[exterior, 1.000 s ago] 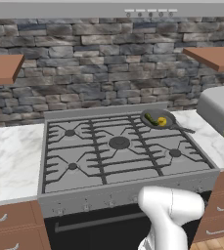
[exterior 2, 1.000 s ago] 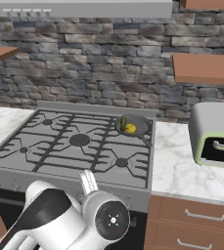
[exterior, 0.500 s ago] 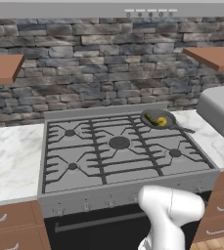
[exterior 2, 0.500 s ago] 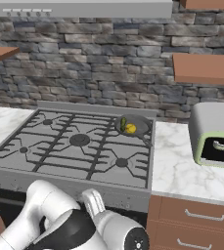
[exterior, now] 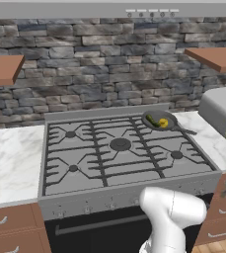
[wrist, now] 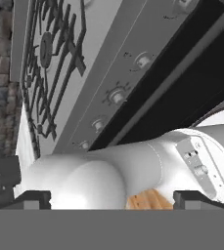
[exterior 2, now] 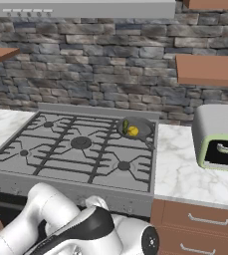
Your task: Put the squash and lemon in the pan. Then turn on the rear right burner and set the heat to medium.
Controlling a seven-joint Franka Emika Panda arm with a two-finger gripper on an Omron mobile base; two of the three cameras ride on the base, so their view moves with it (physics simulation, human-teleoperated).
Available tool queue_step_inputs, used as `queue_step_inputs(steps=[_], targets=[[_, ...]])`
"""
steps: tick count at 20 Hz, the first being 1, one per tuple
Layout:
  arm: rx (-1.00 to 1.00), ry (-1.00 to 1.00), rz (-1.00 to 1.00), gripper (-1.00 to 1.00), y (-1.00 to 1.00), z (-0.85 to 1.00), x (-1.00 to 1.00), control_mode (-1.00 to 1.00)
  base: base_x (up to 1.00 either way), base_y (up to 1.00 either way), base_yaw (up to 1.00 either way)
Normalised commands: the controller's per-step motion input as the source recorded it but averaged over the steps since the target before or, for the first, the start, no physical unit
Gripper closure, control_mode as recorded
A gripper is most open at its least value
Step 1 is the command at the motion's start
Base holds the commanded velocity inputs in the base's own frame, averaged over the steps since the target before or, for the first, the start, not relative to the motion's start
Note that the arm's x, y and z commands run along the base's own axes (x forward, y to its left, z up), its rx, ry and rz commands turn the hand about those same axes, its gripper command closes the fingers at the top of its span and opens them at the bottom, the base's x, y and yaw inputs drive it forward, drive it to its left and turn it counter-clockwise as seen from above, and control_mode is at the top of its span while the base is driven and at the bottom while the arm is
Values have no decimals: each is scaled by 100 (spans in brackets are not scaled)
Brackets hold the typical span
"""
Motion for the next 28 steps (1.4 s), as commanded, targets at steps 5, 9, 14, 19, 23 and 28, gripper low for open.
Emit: queue_step_inputs(steps=[5,9,14,19,23,28], targets=[[10,0,9,-100,2,-29,27,-100,0,0,0],[17,0,0,-100,0,-36,0,-100,0,0,0],[18,0,-3,-100,0,-26,0,-100,0,0,0],[19,0,-5,-100,0,-2,0,-100,0,0,0],[18,0,-3,-100,0,0,0,-100,0,0,0],[13,1,-3,-100,2,-4,14,-100,0,0,0]])
